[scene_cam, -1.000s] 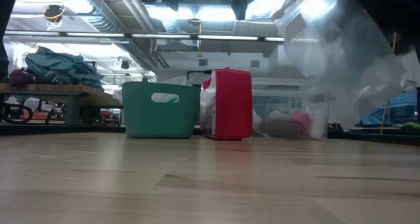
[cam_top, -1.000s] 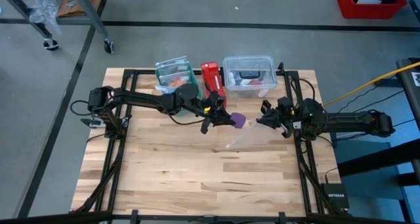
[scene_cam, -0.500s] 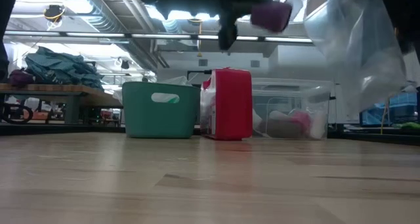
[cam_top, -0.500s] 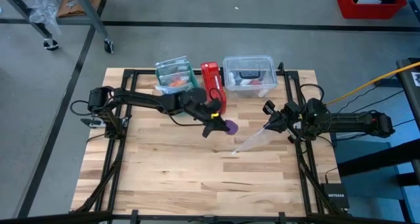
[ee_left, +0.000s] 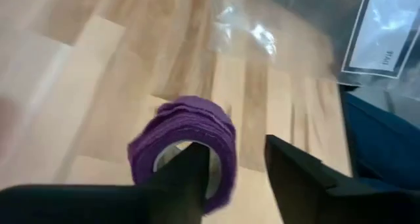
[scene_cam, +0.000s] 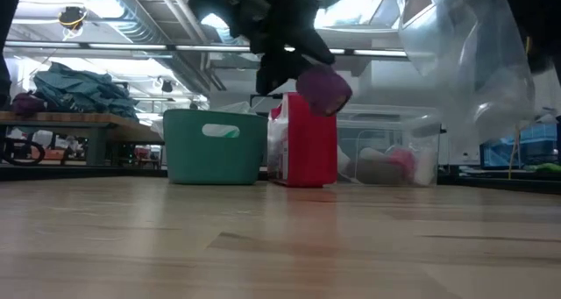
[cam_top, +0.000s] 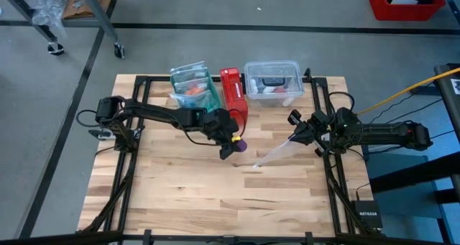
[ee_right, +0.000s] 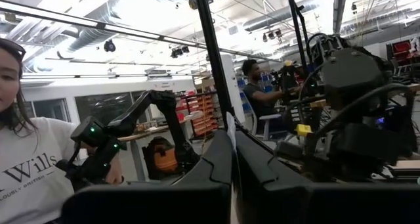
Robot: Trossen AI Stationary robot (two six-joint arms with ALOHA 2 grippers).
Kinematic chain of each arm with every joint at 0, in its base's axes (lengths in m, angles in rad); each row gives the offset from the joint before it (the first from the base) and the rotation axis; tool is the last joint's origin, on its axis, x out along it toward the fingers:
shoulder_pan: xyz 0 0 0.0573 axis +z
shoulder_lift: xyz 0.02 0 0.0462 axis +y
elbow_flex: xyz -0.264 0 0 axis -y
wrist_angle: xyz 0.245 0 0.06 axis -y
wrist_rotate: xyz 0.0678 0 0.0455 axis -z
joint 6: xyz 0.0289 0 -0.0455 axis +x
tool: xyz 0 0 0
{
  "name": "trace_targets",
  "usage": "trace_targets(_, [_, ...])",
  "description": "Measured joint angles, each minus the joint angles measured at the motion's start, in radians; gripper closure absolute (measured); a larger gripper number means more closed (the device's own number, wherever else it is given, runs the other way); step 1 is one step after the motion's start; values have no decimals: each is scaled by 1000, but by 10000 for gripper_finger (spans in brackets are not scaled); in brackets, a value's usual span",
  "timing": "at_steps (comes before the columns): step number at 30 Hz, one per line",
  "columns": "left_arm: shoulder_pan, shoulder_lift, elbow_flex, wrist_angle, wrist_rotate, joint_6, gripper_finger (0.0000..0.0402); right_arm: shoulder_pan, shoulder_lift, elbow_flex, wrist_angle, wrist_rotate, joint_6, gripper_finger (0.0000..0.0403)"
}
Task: Roll bandage
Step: Put the purple bandage into the transparent zip bag
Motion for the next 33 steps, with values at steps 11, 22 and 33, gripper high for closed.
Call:
trace_targets(11, [-62,0,0,63,-28,30,191,0,0,0,-6,0,-1,398])
trace_targets(22, [-56,2,-1,271,-28,26,202,0,0,0,-6,27,-1,398])
trace_targets(33, [-54,2,-1,456,-54,41,208,-1,0,0,-6,92,-1,398])
